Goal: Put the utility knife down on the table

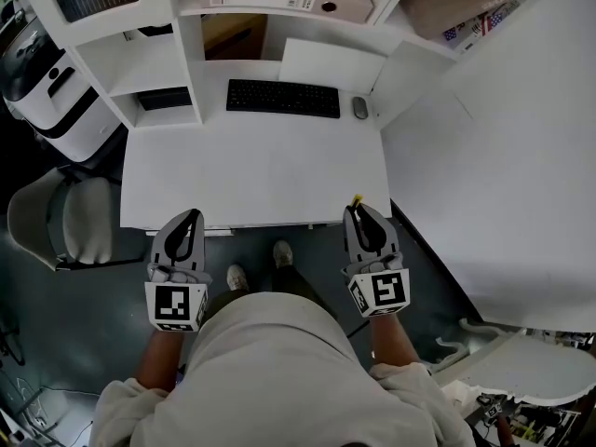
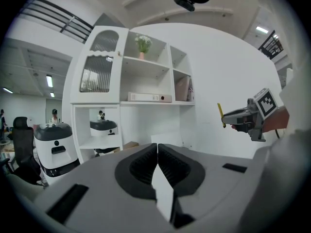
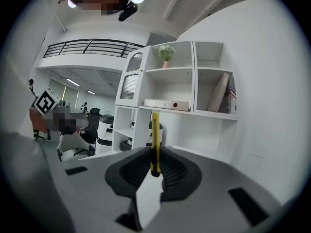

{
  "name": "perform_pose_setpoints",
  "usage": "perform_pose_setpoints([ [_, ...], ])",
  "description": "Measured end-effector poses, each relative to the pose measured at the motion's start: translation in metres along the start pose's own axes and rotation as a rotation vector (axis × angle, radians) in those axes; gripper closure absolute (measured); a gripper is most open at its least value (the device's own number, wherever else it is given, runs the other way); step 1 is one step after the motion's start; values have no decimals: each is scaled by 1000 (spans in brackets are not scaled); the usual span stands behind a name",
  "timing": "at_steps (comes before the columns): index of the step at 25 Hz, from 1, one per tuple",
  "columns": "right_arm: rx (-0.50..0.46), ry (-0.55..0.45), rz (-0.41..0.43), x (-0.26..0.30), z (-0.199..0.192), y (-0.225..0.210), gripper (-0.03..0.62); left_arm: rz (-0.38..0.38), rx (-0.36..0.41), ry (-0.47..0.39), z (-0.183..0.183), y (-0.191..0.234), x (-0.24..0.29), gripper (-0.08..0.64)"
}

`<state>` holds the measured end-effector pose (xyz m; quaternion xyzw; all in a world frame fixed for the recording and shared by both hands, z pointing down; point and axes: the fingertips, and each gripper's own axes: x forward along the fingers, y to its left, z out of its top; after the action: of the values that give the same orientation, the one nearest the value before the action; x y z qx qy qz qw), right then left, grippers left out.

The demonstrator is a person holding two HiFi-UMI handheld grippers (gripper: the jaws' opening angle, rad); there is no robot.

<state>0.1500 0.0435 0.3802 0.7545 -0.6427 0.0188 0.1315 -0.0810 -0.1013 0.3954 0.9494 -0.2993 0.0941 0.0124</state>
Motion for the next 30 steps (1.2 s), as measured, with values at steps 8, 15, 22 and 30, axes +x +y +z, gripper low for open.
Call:
perform_pose_setpoints([
  [8, -70, 59, 122, 47, -25, -28, 534, 101, -6, 7, 10, 0, 20, 551],
  [15, -208, 140, 251, 88, -56, -34, 534, 159, -9, 25, 10, 1, 34, 551],
  [22, -371, 218, 387, 127, -89, -19, 534, 223, -22, 54, 2, 12, 31, 551],
  [30, -503, 314, 523, 160, -134, 7, 534, 280, -30, 66, -2, 24, 21, 551],
])
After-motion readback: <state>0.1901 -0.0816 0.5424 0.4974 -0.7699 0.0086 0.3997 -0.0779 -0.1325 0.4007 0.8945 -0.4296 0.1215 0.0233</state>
